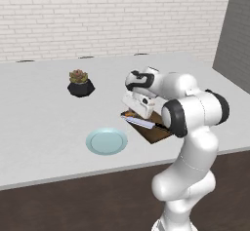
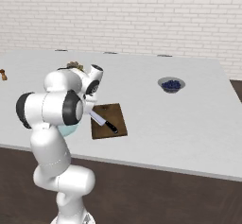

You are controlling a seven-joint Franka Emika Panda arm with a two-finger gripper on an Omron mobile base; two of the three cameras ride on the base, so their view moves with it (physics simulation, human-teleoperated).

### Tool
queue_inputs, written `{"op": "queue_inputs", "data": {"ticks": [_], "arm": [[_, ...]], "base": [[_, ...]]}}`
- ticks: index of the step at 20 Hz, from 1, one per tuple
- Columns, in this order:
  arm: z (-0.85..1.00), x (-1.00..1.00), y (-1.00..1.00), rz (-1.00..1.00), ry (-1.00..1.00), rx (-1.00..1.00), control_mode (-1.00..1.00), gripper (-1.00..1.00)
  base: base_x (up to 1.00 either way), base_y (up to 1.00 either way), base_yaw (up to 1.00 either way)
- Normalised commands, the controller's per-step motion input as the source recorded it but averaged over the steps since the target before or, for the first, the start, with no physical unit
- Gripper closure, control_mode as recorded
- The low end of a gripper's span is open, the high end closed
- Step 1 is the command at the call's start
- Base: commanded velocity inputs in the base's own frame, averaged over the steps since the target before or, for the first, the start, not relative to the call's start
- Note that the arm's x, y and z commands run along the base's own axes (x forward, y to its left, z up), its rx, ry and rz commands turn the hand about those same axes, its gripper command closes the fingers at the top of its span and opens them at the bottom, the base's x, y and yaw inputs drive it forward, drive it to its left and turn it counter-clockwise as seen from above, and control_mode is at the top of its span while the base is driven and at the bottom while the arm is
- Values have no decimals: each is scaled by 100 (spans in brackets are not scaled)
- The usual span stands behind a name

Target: Pick up the knife from the drawer and place it on the cutting board. Then place the meat from the plate to the cutting board.

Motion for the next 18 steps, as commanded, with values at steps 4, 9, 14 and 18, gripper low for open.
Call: {"op": "queue_inputs", "data": {"ticks": [4,9,14,18], "arm": [[0,45,-72,-40,29,-1,-100,100],[0,26,-49,-29,26,-7,-100,100],[-8,15,-6,-11,15,-23,-100,100],[-9,40,-22,-8,5,-27,-100,100]], "base": [[0,0,0],[0,0,0],[0,0,0],[0,0,0]]}}
